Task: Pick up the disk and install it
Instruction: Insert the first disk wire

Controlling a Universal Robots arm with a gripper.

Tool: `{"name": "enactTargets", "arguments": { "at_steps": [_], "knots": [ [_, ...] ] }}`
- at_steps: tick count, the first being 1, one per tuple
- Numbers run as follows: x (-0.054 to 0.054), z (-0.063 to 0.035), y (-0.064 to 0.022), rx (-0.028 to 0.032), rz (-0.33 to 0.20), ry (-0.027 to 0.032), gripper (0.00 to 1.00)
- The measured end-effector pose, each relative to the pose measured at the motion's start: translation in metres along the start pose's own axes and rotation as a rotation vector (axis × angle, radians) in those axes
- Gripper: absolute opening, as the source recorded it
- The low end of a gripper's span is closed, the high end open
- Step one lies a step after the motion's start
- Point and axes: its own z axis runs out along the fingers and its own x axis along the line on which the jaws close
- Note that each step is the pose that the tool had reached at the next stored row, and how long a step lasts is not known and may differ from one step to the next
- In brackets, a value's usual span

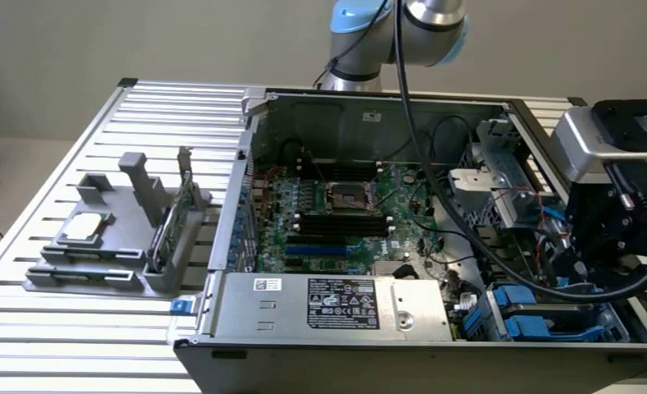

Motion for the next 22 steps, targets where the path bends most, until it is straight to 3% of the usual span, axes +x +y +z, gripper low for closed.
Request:
{"name": "enactTargets", "arguments": {
  "at_steps": [13,16,22],
  "knots": [
    [0.0002,-0.0001,0.0029,0.0061,0.126,-0.0761,0.11],
    [0.0003,-0.0002,0.0035,0.0078,0.156,-0.0893,0.11],
    [0.0002,-0.0012,0.0044,0.0059,0.214,-0.1091,0.11]
  ]
}}
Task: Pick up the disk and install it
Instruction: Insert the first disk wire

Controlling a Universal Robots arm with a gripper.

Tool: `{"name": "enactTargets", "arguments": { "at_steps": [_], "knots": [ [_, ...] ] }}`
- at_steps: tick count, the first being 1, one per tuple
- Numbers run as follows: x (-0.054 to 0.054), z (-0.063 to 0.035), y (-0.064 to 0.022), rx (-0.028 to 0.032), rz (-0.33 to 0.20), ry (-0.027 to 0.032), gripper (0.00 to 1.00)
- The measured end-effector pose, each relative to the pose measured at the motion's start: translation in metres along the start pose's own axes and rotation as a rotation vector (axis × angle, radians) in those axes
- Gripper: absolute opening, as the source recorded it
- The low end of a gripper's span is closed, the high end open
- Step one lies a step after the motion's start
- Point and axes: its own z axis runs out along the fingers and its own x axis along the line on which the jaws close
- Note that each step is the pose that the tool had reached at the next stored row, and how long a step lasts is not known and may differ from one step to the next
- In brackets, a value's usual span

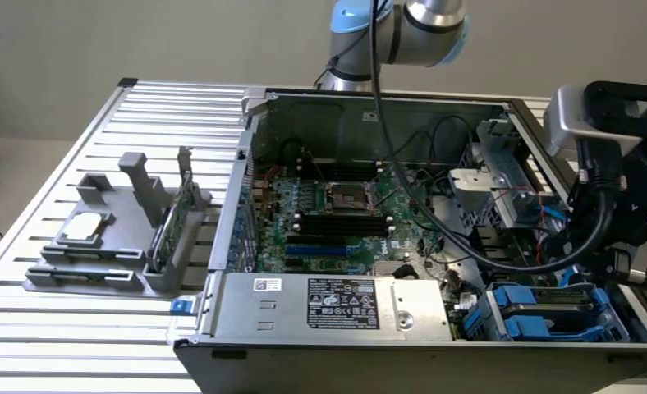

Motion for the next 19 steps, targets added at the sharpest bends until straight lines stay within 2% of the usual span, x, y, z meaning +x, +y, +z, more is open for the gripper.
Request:
{"name": "enactTargets", "arguments": {
  "at_steps": [5,13,15,19],
  "knots": [
    [0.0,-0.0008,0.0005,0.0036,0.052,-0.0141,0.11],
    [0.0,-0.0017,0.0012,0.0167,0.144,-0.0334,0.11],
    [0.0,-0.0018,0.0013,0.0209,0.169,-0.0375,0.11],
    [0.0,-0.0018,0.0014,0.0319,0.222,-0.0411,0.11]
  ]
}}
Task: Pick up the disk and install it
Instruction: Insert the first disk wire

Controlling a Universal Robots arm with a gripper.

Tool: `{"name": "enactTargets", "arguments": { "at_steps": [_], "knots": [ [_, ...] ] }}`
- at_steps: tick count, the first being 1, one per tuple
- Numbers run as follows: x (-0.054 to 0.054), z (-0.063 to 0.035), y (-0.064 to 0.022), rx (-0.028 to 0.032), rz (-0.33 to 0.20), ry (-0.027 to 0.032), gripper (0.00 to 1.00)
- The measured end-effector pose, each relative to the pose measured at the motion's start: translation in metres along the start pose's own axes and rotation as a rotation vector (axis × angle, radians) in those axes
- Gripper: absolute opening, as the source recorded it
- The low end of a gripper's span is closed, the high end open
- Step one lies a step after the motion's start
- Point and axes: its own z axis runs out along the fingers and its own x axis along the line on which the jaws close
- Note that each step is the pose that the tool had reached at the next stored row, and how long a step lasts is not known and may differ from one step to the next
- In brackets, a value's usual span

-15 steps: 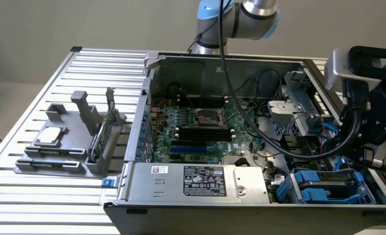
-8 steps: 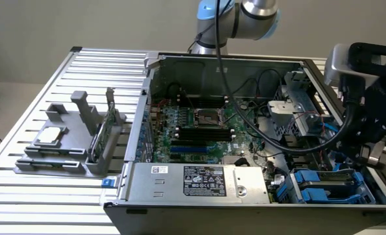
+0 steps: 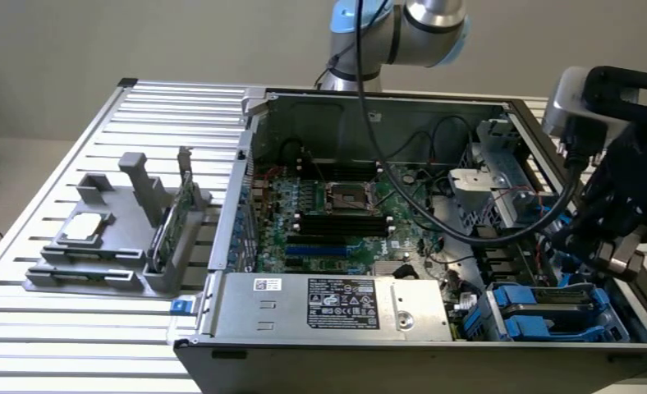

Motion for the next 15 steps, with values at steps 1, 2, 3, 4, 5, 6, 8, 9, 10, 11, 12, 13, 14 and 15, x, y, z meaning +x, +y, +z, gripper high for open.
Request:
{"name": "enactTargets", "arguments": {
  "at_steps": [1,2,3,4,5,6,8,9,10,11,12,13,14,15],
  "knots": [
    [0.0,0.0,0.0,0.0037,0.015,-0.0001,0.11],
    [0.0,0.0,0.0,0.0069,0.029,-0.0002,0.11],
    [0.0,0.0,0.0,0.0102,0.044,-0.0002,0.11],
    [0.0,0.0,0.0,0.0132,0.058,-0.0001,0.11],
    [0.0,0.0,0.0,0.0162,0.073,0.0001,0.11],
    [0.0,-0.0001,0.0,0.019,0.087,0.0004,0.11],
    [0.0,0.0,-0.0001,0.0228,0.116,0.0018,0.11],
    [0.0,0.0,-0.0001,0.0235,0.129,0.0031,0.11],
    [0.0,0.0,0.0,0.0239,0.141,0.0046,0.11],
    [0.0,0.0,0.0,0.0239,0.154,0.0064,0.11],
    [0.0,-0.0001,0.0,0.0228,0.165,0.0088,0.11],
    [0.0,-0.0001,0.0,0.0205,0.176,0.012,0.11],
    [0.0,-0.0001,0.0,0.0171,0.188,0.0158,0.11],
    [0.0,-0.0001,0.0,0.0136,0.199,0.0197,0.11]
  ]
}}
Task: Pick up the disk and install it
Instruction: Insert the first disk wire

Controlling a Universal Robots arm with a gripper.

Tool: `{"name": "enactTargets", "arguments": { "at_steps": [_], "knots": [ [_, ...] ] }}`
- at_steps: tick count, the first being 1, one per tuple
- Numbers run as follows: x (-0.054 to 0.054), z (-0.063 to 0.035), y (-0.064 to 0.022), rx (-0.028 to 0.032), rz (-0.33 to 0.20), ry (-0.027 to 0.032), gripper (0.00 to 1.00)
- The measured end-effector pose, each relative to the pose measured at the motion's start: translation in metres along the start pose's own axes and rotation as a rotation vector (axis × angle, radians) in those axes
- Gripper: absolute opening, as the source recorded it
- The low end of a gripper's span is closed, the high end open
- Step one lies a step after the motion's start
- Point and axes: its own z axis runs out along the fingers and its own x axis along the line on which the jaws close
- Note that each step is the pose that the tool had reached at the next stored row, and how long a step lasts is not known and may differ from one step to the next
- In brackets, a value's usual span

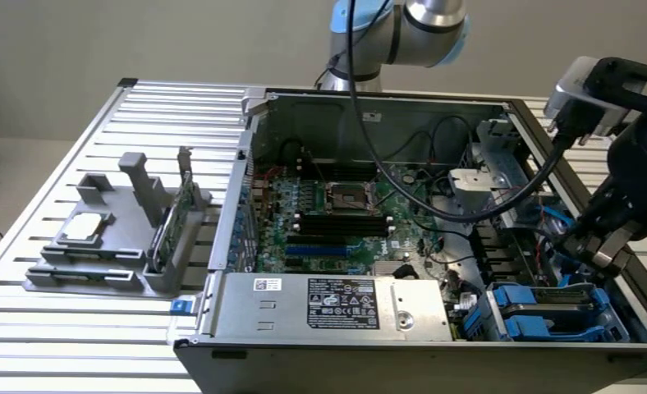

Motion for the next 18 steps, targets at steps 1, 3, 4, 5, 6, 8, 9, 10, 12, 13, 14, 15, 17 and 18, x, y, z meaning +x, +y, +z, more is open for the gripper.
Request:
{"name": "enactTargets", "arguments": {
  "at_steps": [1,3,4,5,6,8,9,10,12,13,14,15,17,18],
  "knots": [
    [0.0,0.0,0.0,-0.0032,0.011,0.0043,0.11],
    [0.0,0.0,0.0,-0.0095,0.033,0.0127,0.11],
    [0.0,0.0,0.0,-0.0127,0.043,0.017,0.11],
    [0.0,0.0001,0.0,-0.0159,0.054,0.0212,0.11],
    [0.0,0.0,0.0,-0.0191,0.066,0.0257,0.11],
    [-0.0001,0.0,0.0,-0.025,0.088,0.034,0.11],
    [-0.0001,0.0,0.0,-0.0279,0.099,0.038,0.11],
    [-0.0001,0.0,0.0,-0.0307,0.11,0.042,0.11],
    [-0.0001,0.0,0.0,-0.0366,0.132,0.0501,0.11],
    [-0.0001,0.0001,0.0,-0.0397,0.143,0.054,0.11],
    [-0.0001,0.0001,0.0,-0.0428,0.155,0.0583,0.11],
    [-0.0001,0.0,0.0,-0.0455,0.166,0.0623,0.11],
    [-0.0001,0.0001,0.0,-0.0503,0.188,0.0694,0.11],
    [-0.0001,0.0,0.0,-0.0525,0.199,0.0728,0.11]
  ]
}}
